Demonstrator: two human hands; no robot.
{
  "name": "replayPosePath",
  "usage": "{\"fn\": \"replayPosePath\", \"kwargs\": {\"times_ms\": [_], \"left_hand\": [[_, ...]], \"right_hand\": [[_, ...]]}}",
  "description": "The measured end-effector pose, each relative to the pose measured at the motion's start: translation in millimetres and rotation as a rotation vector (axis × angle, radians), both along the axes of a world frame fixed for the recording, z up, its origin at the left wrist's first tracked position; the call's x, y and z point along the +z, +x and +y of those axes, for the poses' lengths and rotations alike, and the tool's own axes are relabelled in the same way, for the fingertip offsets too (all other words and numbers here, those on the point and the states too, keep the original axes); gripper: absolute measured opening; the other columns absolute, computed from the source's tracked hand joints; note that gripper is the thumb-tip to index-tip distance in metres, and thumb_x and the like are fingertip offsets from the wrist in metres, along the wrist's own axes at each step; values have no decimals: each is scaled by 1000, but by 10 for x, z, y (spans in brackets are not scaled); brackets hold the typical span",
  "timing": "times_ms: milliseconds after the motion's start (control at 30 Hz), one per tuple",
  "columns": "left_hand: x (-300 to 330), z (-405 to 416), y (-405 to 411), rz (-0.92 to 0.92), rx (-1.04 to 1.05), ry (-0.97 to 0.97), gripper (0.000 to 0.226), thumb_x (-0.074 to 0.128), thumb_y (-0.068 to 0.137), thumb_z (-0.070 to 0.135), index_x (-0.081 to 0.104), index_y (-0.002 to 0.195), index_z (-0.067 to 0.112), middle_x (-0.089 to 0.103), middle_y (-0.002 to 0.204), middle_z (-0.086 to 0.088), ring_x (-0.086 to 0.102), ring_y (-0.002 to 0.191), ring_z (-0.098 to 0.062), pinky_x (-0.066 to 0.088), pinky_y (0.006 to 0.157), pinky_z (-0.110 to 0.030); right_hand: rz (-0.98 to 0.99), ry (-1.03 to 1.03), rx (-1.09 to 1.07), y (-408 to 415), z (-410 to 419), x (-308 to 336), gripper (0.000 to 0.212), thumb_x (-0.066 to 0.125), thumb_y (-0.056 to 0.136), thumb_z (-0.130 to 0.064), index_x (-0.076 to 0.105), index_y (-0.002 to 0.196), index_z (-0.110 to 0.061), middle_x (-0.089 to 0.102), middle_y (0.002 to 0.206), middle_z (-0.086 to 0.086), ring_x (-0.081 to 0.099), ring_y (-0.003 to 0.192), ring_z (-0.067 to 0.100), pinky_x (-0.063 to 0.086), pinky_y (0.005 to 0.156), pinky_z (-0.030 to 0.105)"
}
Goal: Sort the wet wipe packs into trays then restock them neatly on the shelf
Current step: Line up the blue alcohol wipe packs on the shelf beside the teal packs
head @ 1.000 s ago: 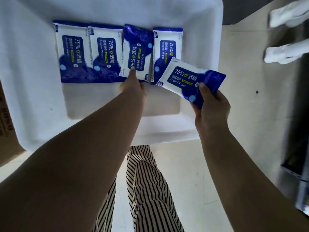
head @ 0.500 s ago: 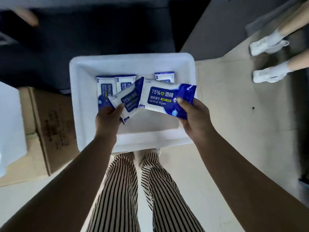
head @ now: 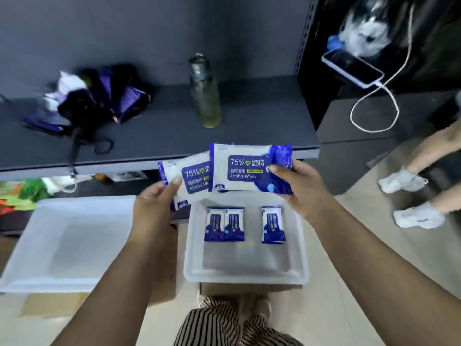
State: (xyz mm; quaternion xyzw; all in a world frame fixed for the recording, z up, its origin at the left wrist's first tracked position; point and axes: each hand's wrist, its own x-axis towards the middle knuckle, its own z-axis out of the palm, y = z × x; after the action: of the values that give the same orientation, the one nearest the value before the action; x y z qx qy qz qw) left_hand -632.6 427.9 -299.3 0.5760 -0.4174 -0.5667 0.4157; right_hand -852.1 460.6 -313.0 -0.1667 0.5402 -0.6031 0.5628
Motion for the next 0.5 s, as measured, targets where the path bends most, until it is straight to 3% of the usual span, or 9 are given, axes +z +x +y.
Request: {"fn": "replayPosePath", "kwargs": {"times_ms": [100,200,267,400,500], "left_hand": [[379,-79,189,26,51,-69,17,54,92,15,63,78,12,70,62,5,64,52,-4,48,47,-15],[815,-214,385,26,44,-168,19,52,93,15,58,75,11,70,62,4,64,54,-6,50,47,-16],[1132,-309,521,46,30,-242,21,51,93,14,55,72,11,70,63,5,64,55,-6,50,49,-16],[1700,-601,717,101,-57,-367,27,52,91,13,65,68,16,72,70,3,66,62,-11,53,57,-23],[2056,-872,807,158,-122,-459,9,59,80,15,64,72,14,72,68,1,67,57,-9,53,50,-20]], "right_hand": [[76,-129,106,67,-192,516,14,57,85,6,64,82,-6,72,69,1,69,63,14,58,63,29],[162,-240,178,158,-401,1018,13,59,85,4,65,87,-7,72,79,4,69,72,19,59,70,33],[235,-311,212,243,-491,1365,12,59,86,1,64,88,-10,71,83,3,70,74,17,58,67,30],[350,-475,208,447,-677,2019,13,57,88,0,63,85,-11,70,80,0,69,67,11,57,60,25],[384,-575,171,592,-847,2416,12,57,88,1,62,87,-10,69,84,2,69,68,12,57,63,26]]}}
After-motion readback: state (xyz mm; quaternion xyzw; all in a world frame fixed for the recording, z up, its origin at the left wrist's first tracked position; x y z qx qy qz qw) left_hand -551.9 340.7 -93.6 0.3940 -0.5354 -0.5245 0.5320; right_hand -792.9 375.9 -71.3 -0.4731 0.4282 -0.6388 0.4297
